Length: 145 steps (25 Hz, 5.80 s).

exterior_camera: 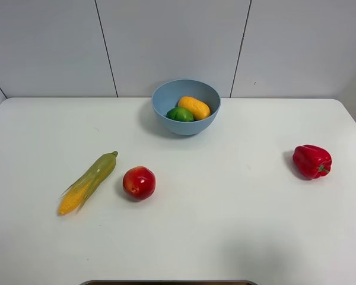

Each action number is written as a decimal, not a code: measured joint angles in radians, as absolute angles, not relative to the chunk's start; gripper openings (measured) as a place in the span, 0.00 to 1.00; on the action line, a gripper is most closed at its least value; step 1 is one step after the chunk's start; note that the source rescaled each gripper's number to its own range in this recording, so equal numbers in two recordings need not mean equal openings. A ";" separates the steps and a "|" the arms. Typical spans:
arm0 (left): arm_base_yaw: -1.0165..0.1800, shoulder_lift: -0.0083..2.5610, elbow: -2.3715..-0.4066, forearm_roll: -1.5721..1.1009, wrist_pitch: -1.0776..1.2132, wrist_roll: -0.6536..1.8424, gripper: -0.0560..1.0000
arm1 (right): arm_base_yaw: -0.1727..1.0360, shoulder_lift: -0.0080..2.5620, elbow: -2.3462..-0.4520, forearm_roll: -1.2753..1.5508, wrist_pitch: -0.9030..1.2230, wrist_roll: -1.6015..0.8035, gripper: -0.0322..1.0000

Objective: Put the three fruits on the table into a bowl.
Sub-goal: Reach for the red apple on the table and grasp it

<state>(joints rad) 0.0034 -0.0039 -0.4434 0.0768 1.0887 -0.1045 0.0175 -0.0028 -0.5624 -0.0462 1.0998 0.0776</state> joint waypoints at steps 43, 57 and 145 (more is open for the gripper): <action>0.003 -0.004 -0.443 0.077 1.089 -0.104 0.72 | 0.017 -0.003 -0.562 -0.046 1.100 0.074 0.59; 0.003 -0.004 -0.443 0.077 1.089 -0.104 0.72 | 0.017 -0.003 -0.562 -0.046 1.100 0.074 0.59; -0.705 1.815 -1.238 -0.015 0.805 0.351 0.59 | 0.017 -0.003 -0.562 -0.046 1.100 0.074 0.59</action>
